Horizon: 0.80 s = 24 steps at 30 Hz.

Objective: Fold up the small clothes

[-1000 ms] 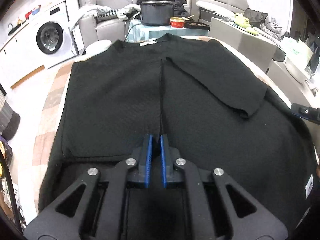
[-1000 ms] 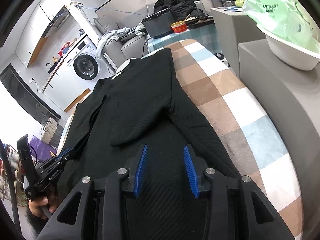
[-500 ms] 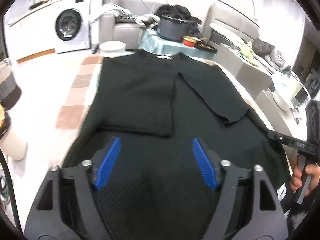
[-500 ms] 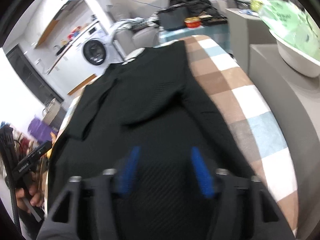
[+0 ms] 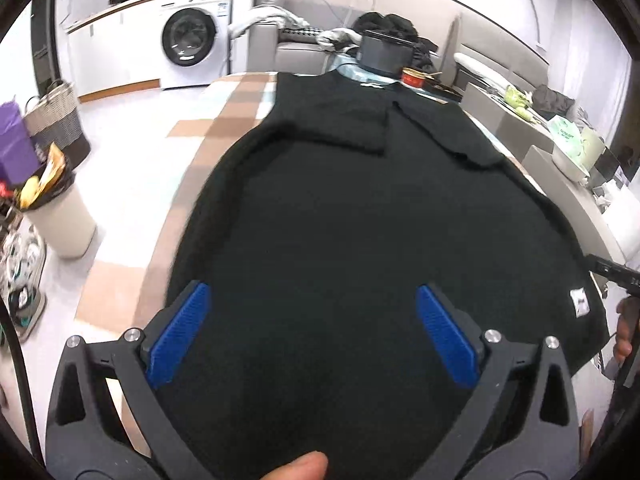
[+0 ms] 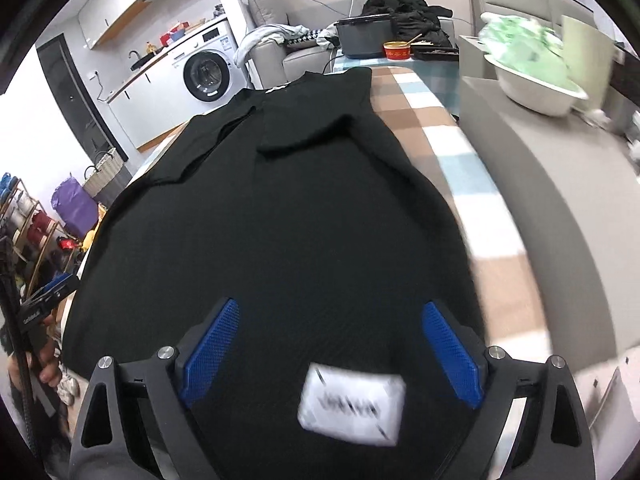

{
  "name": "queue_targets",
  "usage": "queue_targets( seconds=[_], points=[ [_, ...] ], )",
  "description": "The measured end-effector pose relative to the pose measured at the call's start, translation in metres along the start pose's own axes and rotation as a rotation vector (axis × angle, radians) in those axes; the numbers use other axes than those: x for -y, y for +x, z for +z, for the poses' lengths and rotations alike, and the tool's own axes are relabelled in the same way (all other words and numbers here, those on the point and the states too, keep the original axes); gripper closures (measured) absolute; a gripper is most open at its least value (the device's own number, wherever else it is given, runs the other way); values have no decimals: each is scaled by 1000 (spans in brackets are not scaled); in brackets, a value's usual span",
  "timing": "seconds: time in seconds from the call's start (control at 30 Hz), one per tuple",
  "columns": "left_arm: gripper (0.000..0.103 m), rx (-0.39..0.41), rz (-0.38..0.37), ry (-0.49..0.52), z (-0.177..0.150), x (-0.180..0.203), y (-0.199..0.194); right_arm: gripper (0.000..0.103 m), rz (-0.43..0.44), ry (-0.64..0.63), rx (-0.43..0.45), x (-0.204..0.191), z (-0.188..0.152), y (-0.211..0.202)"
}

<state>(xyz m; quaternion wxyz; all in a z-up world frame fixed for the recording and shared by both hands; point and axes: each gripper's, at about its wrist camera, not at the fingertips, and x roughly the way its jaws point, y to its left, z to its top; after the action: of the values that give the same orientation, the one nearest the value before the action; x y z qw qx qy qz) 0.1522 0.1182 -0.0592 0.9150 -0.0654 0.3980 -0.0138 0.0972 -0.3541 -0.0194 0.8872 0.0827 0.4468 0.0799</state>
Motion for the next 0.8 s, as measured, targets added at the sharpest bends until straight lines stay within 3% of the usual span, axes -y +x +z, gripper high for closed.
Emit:
queue_targets(
  seconds=[0.2,0.27,0.4,0.47,0.6,0.67,0.8],
  points=[
    [1,29,59,-67,-36,-25,-28,9,29,-42,-19,15,-37,-22],
    [2,15,74,-90,-46,-37,-34,12,2,-42,-25,23,-47,-29],
    [18,-6,69,-95,-63,-56,-44,18,-3,-3,-21,45,-56,-42],
    [22,-23,83,-86,-69,-60,-46,29,-16,24,-34,55,-60,-44],
    [26,-54,88,-87,-76,-64,-43,38,4,26,-49,62,-63,-40],
    [26,-66,108,-86,-75,-63,-37,57,5,29,-58,65,-65,-37],
    [27,-66,119,-83,-77,-62,-34,65,-13,11,-51,62,-67,-36]
  ],
)
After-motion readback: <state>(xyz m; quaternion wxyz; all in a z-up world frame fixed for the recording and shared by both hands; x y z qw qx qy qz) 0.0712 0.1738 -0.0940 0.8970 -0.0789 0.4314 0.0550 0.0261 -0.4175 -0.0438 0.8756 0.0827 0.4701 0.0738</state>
